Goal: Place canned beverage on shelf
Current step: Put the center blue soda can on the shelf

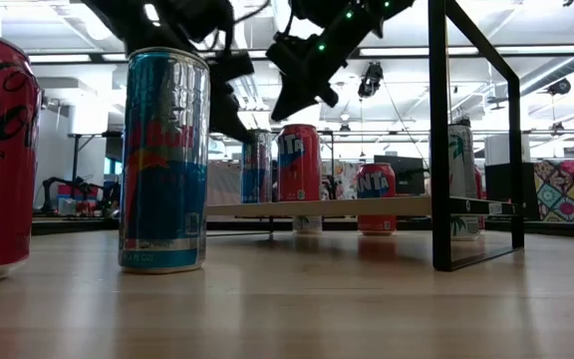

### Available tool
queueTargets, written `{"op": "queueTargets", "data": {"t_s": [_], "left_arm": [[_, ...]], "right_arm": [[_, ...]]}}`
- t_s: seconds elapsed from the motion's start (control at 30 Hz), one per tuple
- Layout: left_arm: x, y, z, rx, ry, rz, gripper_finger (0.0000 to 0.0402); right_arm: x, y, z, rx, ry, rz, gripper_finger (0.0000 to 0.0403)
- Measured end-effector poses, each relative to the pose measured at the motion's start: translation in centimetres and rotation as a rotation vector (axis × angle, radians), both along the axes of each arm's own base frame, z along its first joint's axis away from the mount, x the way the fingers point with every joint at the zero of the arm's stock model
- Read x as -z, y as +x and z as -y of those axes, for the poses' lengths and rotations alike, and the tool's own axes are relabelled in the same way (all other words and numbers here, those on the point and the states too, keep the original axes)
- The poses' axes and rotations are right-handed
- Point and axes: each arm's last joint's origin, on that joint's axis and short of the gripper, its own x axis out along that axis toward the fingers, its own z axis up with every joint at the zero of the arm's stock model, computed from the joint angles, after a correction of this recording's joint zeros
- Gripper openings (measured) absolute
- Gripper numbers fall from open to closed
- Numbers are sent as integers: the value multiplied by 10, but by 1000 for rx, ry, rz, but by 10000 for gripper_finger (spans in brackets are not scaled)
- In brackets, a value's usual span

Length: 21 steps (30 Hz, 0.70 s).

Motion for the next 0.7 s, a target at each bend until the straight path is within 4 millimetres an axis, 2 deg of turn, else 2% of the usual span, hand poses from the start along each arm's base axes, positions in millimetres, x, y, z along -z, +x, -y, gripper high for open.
{"op": "queueTargets", "data": {"t_s": [0.13,0.4,0.7], "left_arm": [[4,7,-6,-72,43,-53,0],[8,8,-8,-79,43,-73,0],[-4,3,-2,-49,30,-47,0]], "right_arm": [[-2,-1,-1,-5,-4,2,13],[-2,-1,-1,-14,-14,-2,13],[-9,0,13,2,-60,76,13]]}}
